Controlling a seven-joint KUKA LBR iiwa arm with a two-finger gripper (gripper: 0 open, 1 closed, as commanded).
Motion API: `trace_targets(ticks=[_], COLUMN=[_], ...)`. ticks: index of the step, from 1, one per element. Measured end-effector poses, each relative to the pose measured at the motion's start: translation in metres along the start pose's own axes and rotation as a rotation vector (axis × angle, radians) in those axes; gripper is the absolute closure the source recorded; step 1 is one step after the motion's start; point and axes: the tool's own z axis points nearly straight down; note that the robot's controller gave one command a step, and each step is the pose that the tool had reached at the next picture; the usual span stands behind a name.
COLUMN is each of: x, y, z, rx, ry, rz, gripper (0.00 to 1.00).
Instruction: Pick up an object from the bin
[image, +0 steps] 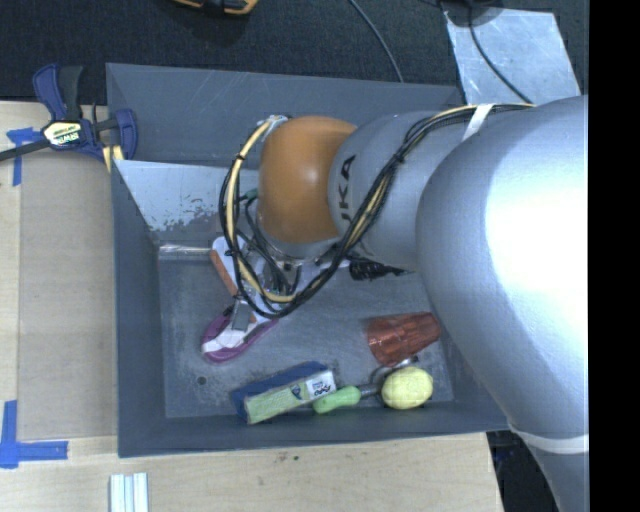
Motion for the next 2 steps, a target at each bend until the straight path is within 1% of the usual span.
trace_targets(ticks=[1,2], x=[0.0043,0.0001], y=[-0.0118,-0.0191], z=[0.0197,0.0165], rx=[-0.002,-0.006], ry=[-0.001,-0.007], rz=[0.245,0.044], gripper=[0.00,0.00])
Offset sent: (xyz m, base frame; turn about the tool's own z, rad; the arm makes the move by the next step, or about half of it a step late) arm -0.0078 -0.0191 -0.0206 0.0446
